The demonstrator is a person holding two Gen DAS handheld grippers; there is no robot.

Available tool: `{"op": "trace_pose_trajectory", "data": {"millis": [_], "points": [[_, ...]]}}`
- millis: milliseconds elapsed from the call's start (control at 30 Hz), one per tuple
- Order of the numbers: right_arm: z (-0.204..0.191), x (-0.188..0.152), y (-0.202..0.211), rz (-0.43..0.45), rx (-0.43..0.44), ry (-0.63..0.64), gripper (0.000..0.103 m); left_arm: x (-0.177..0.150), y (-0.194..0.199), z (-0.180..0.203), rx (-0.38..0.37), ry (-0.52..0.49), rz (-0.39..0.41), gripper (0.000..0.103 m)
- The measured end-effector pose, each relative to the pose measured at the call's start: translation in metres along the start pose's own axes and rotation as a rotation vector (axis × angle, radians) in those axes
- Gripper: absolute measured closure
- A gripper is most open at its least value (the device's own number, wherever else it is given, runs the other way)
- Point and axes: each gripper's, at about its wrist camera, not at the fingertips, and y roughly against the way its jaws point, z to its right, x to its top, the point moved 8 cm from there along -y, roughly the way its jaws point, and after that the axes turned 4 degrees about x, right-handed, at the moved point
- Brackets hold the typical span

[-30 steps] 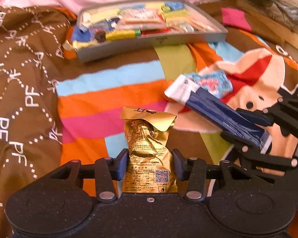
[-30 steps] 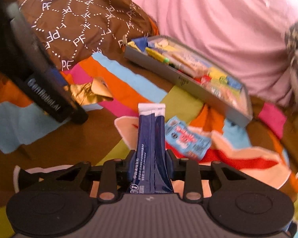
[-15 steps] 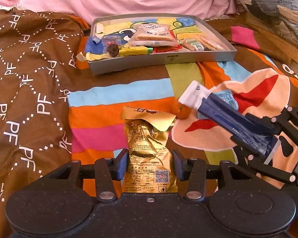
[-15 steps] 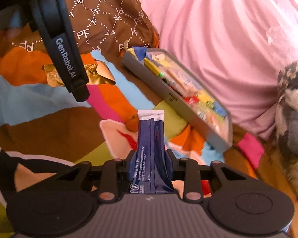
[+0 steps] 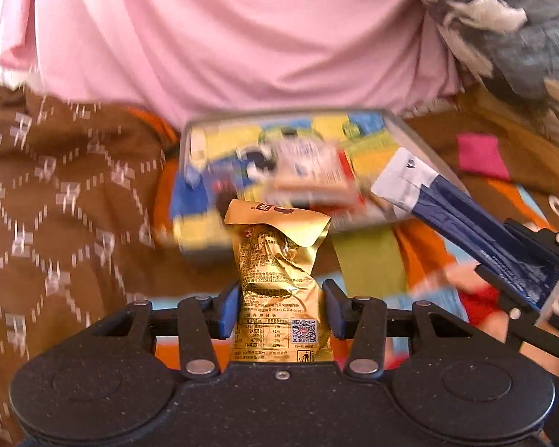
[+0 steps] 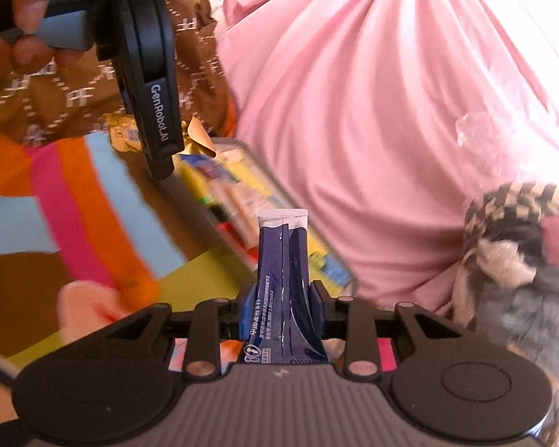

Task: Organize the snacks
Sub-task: 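Lower the gold foil packet into the tray with the left tool while the right tool lowers the blue stick, then open both tools to release the packets inside the tray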

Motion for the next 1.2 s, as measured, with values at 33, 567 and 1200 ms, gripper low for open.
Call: {"op": "trace_pose_trajectory", "data": {"millis": [33,567,1200], "points": [[0.006,0.004,-0.007,0.009,-0.008,0.007,0.069,0.01,-0.004,-0.002,0.005,0.0,0.009,0.054],[0.048,0.033,-0.15,-0.006,0.0,-0.121,0.068,0.095,-0.109,-0.049,0.139,0.077,0.066,0.054],[0.07,-0.007,-0.176,-0.08,0.151,-0.526,0.036,0.07,-0.158,-0.049,0.146,0.033,-0.025,0.042]]}}
